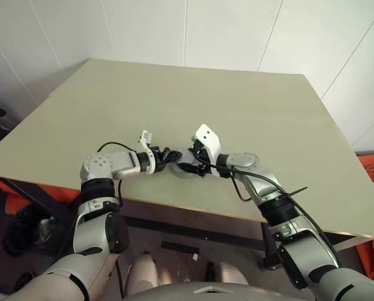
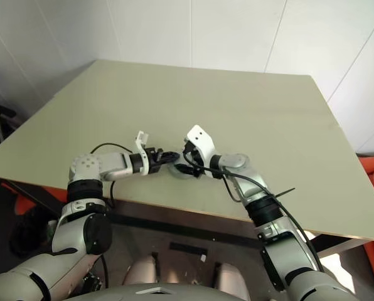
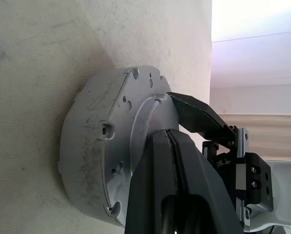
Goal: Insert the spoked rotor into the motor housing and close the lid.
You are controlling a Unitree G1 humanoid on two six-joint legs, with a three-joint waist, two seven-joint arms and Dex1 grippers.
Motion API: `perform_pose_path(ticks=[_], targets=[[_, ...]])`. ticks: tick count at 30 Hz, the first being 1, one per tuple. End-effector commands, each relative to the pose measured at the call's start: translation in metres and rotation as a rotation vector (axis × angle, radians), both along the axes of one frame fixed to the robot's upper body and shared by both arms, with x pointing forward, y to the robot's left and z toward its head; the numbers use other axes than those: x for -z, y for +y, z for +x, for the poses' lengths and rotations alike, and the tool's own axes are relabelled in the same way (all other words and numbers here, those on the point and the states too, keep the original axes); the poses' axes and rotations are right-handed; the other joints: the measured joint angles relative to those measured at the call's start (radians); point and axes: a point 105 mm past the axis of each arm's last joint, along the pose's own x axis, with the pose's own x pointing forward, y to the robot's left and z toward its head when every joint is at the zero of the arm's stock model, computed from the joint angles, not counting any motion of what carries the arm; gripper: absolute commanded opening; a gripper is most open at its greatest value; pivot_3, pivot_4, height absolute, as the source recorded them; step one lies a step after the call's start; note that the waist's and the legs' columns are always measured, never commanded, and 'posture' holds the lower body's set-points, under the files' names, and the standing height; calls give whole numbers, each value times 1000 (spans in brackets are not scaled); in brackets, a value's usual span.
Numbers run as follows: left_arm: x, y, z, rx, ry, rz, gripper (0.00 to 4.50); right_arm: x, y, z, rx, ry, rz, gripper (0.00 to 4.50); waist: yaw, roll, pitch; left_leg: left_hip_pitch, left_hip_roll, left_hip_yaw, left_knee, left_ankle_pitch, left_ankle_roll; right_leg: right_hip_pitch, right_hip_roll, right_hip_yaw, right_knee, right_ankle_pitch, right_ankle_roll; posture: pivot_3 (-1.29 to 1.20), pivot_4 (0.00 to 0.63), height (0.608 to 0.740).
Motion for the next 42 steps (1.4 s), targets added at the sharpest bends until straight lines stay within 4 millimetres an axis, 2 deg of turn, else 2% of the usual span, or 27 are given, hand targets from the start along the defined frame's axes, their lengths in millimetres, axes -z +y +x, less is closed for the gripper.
perform_pose_path(ticks=[1, 5, 9, 18, 32, 36, 42], targets=[[3, 1, -1, 3, 15, 30, 28, 6, -11, 2, 40, 35, -18, 3136, 0, 0, 0, 0, 0, 0, 0, 0, 0, 0, 0, 0, 0, 0, 0, 0, 0, 740], [3, 3, -1, -1, 13, 32, 28, 5, -9, 0, 29, 47, -3, 3136, 0, 0, 0, 0, 0, 0, 0, 0, 0, 0, 0, 0, 0, 0, 0, 0, 0, 740], [2, 4, 0, -6, 9, 32, 0, 3, -9, 2, 31, 34, -5, 4483, 0, 0, 0, 0, 0, 0, 0, 0, 0, 0, 0, 0, 0, 0, 0, 0, 0, 740], [2, 6, 1, -10, 3, 38, 0, -5, -9, 5, 38, 7, 2, 4483, 0, 0, 0, 0, 0, 0, 0, 0, 0, 0, 0, 0, 0, 1, -2, 0, 0, 740], [1, 5, 1, -7, -2, 37, 0, -39, -7, -9, -69, -12, 64, 4483, 1, 0, 0, -1, 1, 0, -1, 0, 0, -1, 1, 0, 0, 3, -6, 0, 0, 740], [1, 4, 1, -5, -6, 35, 0, -49, -17, -3, -19, 64, 126, 4483, 0, 0, 0, -1, 0, 1, 0, 0, 0, -1, 0, 0, 0, 4, -6, 0, 0, 740], [0, 5, 1, -8, -12, 38, 0, -48, -41, 8, 89, 178, 144, 4483, 2, 0, 0, -1, 0, 1, 0, 0, 0, -1, 0, 0, 0, 4, -6, 0, 0, 740]])
